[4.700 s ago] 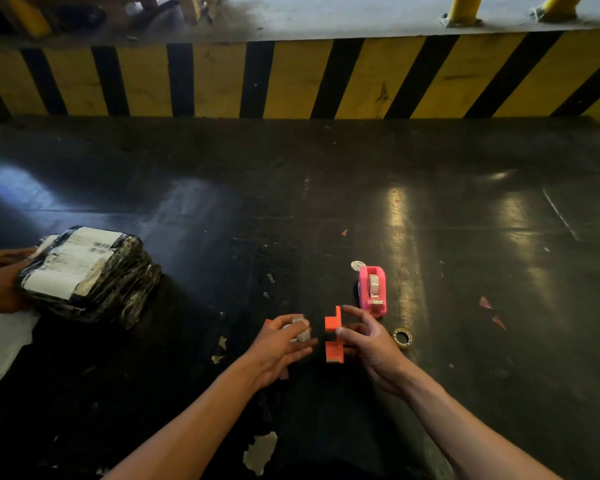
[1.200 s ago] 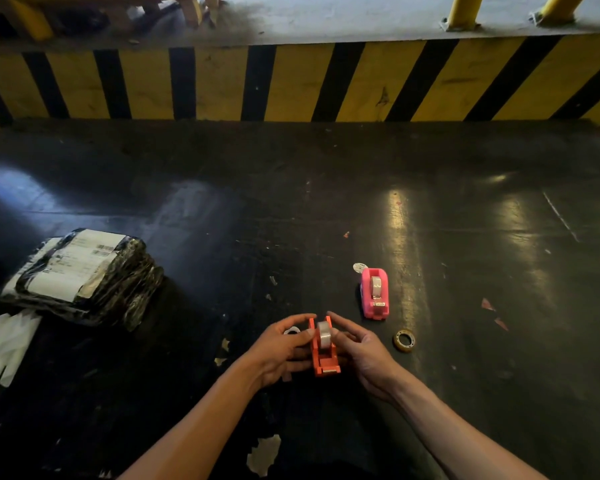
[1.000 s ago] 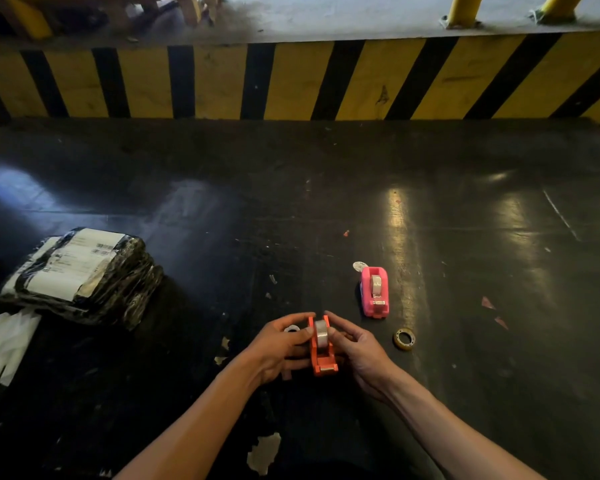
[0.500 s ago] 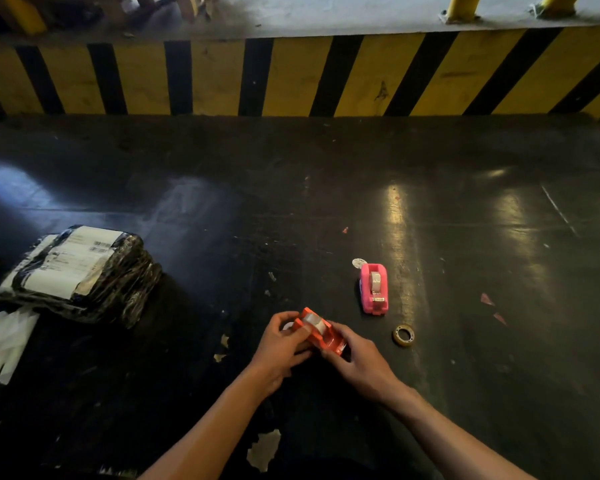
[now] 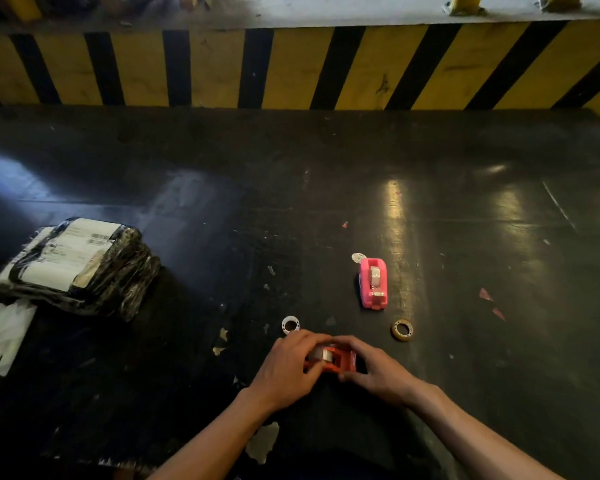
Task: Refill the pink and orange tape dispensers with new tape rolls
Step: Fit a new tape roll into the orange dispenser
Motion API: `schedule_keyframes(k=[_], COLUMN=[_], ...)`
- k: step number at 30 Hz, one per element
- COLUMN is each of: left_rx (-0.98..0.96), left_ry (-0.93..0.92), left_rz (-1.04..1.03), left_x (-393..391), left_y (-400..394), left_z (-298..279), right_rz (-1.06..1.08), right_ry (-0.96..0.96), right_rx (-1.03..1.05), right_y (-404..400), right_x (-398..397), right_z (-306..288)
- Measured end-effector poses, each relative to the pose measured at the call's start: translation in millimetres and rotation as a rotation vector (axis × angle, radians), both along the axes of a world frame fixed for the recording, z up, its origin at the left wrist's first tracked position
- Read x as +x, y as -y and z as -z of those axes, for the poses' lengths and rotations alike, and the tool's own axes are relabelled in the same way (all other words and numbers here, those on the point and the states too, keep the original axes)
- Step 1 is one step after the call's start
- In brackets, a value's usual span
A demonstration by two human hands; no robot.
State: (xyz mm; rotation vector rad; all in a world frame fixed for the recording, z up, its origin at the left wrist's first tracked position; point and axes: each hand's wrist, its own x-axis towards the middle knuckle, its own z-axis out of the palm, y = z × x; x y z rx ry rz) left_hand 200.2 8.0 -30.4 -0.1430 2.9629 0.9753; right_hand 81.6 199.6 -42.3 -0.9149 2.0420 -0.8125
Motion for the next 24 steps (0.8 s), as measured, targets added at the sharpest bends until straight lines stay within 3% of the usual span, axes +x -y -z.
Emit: schedule_keyframes(k=[6, 11, 16, 24], left_rx=[-0.011, 0.070, 0.156, 0.143], left_ry=[0.083, 0.072, 0.064, 0.040], left_rz=[-0.011, -0.123, -0.132, -0.134], left_x=[2.6, 7.8, 9.7, 8.6], left_y=[-2.4, -4.5, -2.0, -0.2], left_z=[9.2, 17.8, 23.4, 31.6], right_rz=[-0.007, 0.278, 0.248, 0.313], right_ry=[-0.147, -0.271, -0.341, -0.137], right_rx=[0.004, -0.235, -0.142, -0.114], right_y=[-0.6, 11.7, 38.5, 38.2], right_x=[-1.4, 9.2, 33.2, 18.6], right_z=[-0.5, -8.7, -11.0, -16.6])
